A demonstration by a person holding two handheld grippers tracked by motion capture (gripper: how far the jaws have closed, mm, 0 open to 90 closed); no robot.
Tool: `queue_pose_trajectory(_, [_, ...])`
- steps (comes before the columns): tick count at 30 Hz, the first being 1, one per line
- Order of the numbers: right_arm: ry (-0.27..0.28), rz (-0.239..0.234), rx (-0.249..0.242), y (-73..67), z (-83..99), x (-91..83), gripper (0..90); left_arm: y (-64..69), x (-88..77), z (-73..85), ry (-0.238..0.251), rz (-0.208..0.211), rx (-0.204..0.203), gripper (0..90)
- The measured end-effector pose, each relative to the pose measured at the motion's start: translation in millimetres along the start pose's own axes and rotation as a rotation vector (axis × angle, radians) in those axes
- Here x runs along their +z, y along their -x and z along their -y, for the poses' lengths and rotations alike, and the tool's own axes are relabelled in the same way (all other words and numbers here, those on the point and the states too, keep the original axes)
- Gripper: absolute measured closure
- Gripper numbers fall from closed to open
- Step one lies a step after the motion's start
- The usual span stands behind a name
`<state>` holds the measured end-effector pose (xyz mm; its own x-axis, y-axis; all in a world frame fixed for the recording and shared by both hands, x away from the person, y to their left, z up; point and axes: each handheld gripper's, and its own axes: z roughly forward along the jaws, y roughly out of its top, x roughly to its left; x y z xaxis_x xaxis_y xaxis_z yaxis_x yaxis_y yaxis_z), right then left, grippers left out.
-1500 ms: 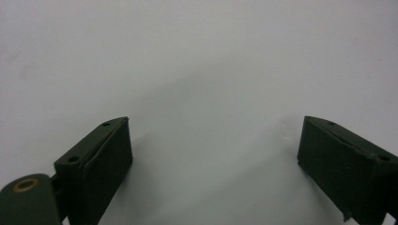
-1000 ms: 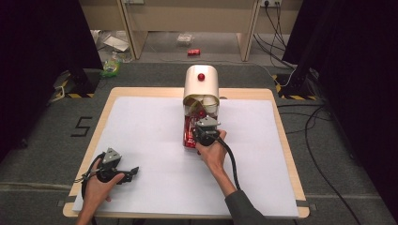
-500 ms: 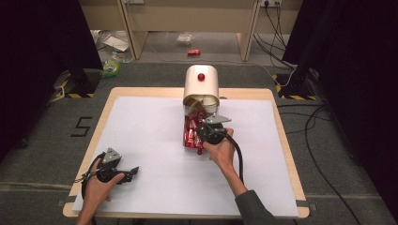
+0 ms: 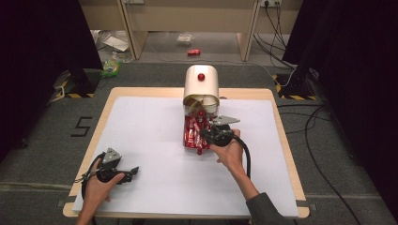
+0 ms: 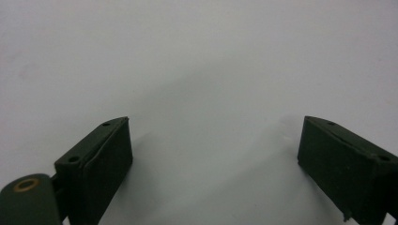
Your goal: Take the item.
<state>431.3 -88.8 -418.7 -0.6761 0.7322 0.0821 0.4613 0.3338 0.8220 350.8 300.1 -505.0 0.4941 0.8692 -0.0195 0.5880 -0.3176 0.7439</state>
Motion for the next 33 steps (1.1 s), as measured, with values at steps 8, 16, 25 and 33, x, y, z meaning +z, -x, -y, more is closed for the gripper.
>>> queue_pose_trajectory(8, [0.007, -0.009, -0.007, 4.9, 4.8, -14.7, 86.9, 0.1, 0.0, 0.0, 0.000, -0.001, 0.000, 9.5])
queue_pose_trajectory(16, [0.027, -0.026, -0.023, 7.3, 10.2, -34.2, 87.2, 0.2, 0.0, 0.1, 0.001, -0.002, 0.001, 9.6])
queue_pose_trajectory(25, [0.051, -0.013, -0.017, 17.0, 20.1, -58.6, 87.1, 0.1, 0.0, 0.0, 0.000, -0.001, 0.000, 9.6])
queue_pose_trajectory(33, [0.091, 0.048, 0.018, 35.9, 34.0, -76.0, 87.1, 0.2, 0.0, 0.1, 0.001, -0.002, 0.001, 9.6])
